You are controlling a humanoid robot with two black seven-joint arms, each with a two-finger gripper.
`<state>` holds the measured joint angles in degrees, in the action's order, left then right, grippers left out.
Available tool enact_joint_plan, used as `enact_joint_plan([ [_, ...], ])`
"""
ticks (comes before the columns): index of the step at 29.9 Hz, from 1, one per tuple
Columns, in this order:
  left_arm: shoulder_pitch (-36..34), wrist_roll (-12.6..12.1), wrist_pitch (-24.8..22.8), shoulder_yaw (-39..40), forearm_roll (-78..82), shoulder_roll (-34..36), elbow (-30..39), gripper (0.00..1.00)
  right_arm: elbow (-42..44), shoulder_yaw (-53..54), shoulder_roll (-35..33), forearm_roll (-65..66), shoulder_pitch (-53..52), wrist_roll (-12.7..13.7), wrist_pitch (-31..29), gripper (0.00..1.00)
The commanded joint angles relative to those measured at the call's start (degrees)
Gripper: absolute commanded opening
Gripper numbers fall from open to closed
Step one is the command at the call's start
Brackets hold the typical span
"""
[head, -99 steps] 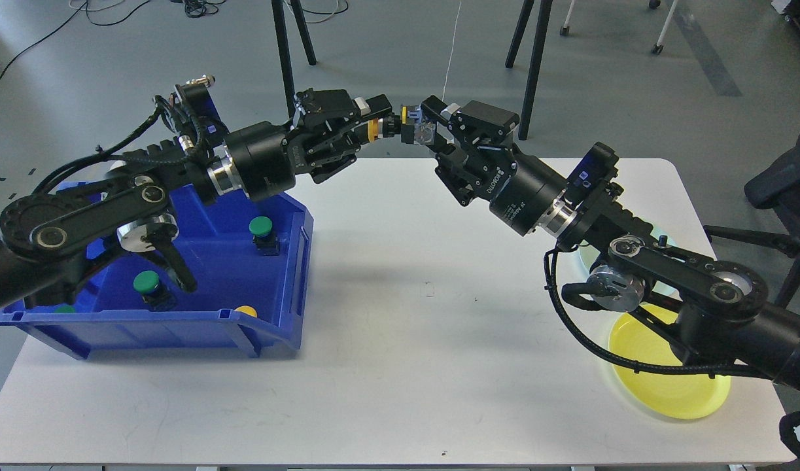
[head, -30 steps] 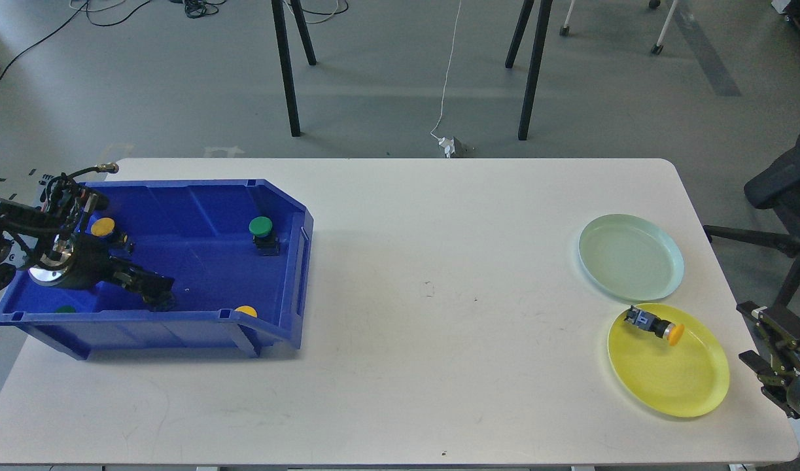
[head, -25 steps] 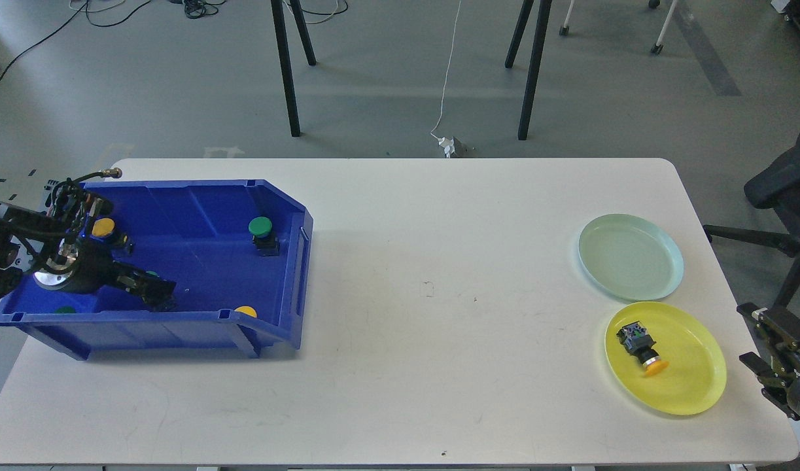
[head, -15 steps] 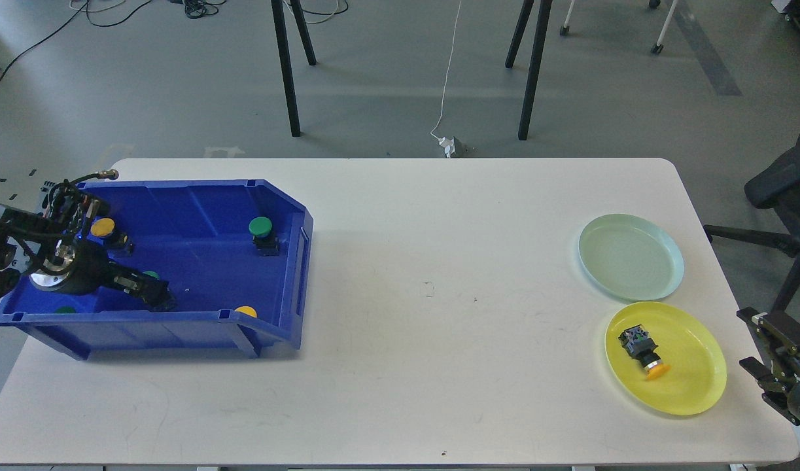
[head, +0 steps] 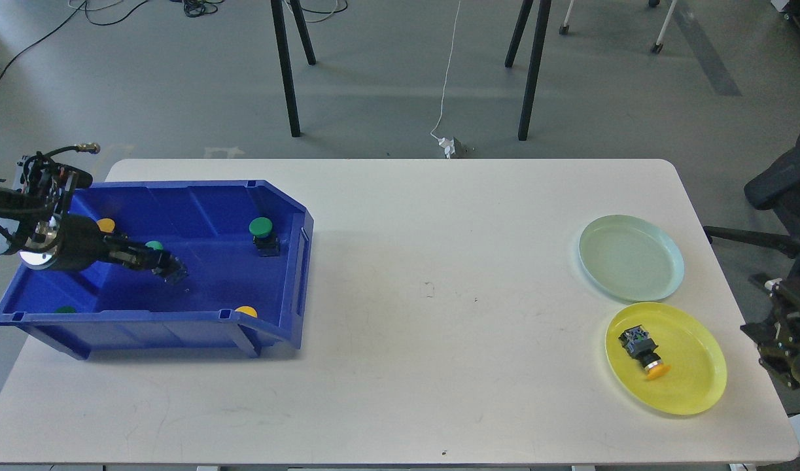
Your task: Pass button and place on color plate
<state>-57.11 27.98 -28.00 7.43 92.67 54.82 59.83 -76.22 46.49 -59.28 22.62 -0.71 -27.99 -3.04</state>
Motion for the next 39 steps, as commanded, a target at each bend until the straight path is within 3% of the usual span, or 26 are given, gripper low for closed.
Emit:
enact_joint_plan([
  [1, -0.1, 0.0, 0.0, 9.3, -12.9, 2.7, 10.6, 0.10, -1.8, 6.5, 0.7, -0.5, -5.8, 0.0, -4.6, 1.00],
  [4, 0.3, 0.0, 0.0, 14.1, -24.4, 0.0, 11.6, 0.11, -2.2, 5.1, 6.3, -0.3, -15.3, 1.2, -7.8, 1.00],
  [8, 0.9, 0.0, 0.0, 15.4, -36.0, -5.6, 9.5, 0.12, -1.7, 1.3, 15.7, -0.7, -26.3, 11.3, -14.4, 1.00],
  [10, 1.5, 0.0, 0.0, 15.6, -37.7, -9.6, 7.7, 0.12, -0.7, -3.2, 21.8, -0.6, -29.9, 14.3, -15.2, 1.00],
  [15, 3.1, 0.0, 0.0, 15.7, -37.6, -16.3, 2.5, 0.12, 7.1, -13.7, 33.6, -4.6, -38.6, 14.3, -16.0, 1.00],
  [23, 5.1, 0.0, 0.0, 15.5, -37.3, -19.4, 2.0, 0.12, 17.4, -15.7, 44.2, -10.6, -47.6, 14.9, -18.4, 1.00],
  [39, 5.3, 0.0, 0.0, 15.5, -37.0, -20.5, 0.8, 0.12, 19.5, -21.2, 48.6, -10.9, -51.1, 15.7, -20.3, 1.00],
])
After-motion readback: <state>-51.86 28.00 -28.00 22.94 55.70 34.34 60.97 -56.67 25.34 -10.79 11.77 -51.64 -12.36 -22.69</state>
